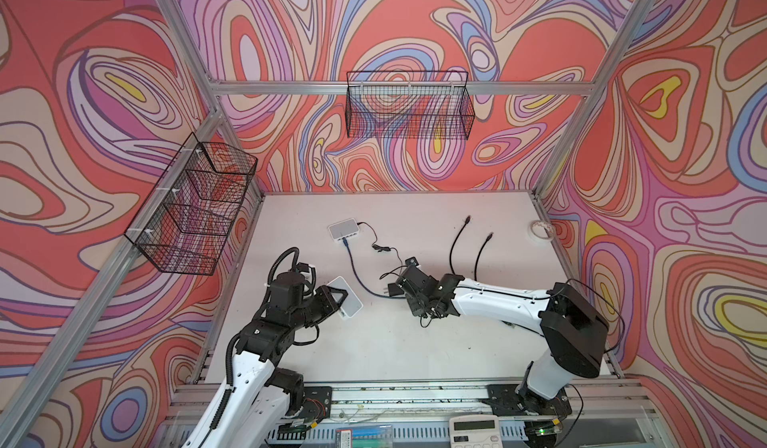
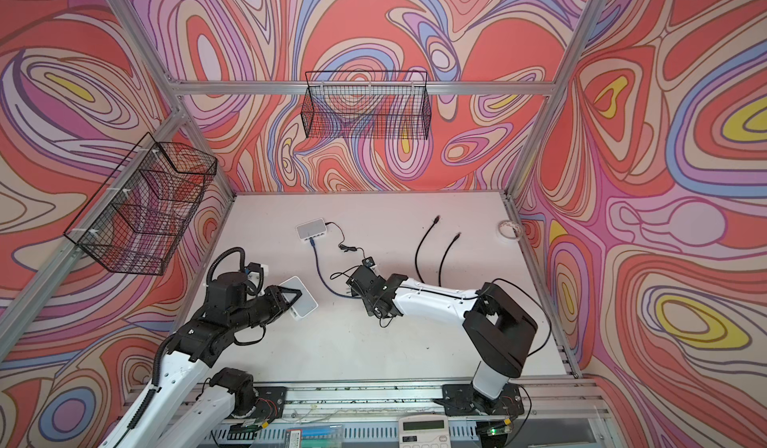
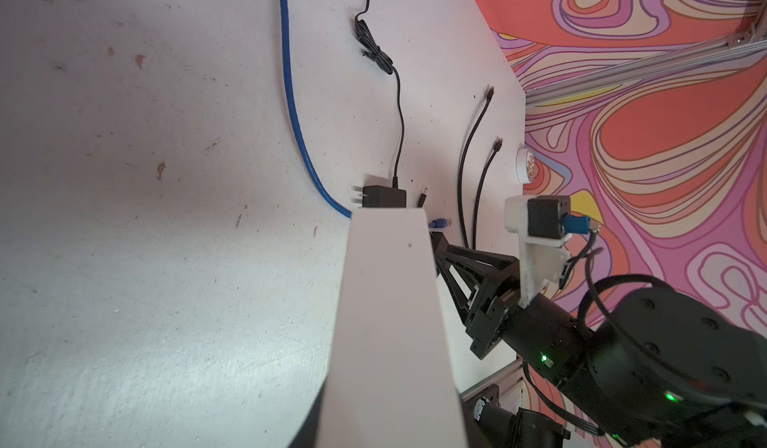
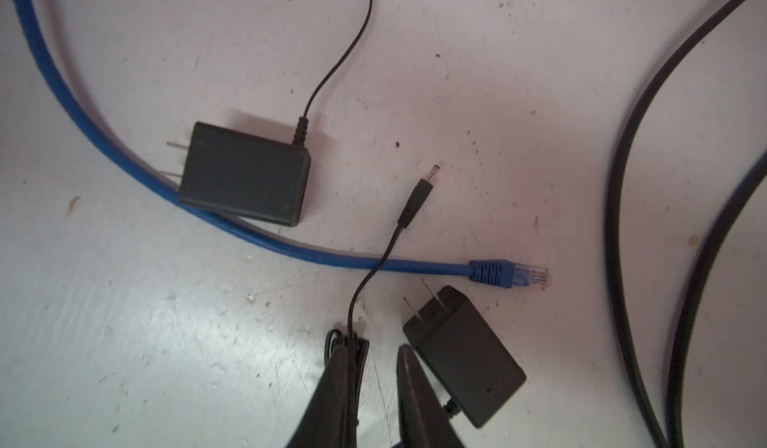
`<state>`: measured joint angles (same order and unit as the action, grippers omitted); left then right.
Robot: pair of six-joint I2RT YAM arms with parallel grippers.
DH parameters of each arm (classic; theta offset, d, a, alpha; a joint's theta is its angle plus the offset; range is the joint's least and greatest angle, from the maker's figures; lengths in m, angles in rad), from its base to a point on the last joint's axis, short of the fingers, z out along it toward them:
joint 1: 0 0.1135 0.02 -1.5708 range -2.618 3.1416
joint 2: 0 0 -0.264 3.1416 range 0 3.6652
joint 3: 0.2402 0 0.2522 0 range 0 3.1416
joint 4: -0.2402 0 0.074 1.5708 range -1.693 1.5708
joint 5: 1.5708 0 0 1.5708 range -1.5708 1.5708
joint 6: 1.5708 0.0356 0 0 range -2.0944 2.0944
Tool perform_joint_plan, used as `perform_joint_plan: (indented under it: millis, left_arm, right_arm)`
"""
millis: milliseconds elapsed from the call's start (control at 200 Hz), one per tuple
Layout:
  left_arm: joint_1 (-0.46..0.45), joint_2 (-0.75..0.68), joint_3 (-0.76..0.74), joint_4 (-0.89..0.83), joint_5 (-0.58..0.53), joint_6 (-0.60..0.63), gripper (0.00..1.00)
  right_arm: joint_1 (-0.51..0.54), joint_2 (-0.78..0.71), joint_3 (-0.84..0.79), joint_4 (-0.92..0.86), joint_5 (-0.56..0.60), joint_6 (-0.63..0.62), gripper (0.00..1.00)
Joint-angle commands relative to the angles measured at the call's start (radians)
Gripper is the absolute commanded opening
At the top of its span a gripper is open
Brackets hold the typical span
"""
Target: Insert the plug into the switch port
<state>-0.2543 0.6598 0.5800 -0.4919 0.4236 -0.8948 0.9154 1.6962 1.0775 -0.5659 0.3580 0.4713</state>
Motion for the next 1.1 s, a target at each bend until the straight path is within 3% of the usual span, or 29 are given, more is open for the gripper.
perform_joint_plan:
  millis: [0,441,1097]
  left_arm:
    - [0.005,-0.011,0.014,0.018,0.013,-0.003,0.00]
    - [0.006,-0.020,0.024,-0.007,0.007,0.010,0.00]
    - [0.006,-0.016,0.030,-0.019,0.003,0.019,0.00]
  right_arm:
    - [-0.026,0.042,0.051,0.029,0.006,0.048,0.22]
    - [-0.081,0.201,0.155,-0.022,0.009,0.099,0.23]
    - [-0.121,0.249,0.206,-0.028,-0.029,0.122,0.21]
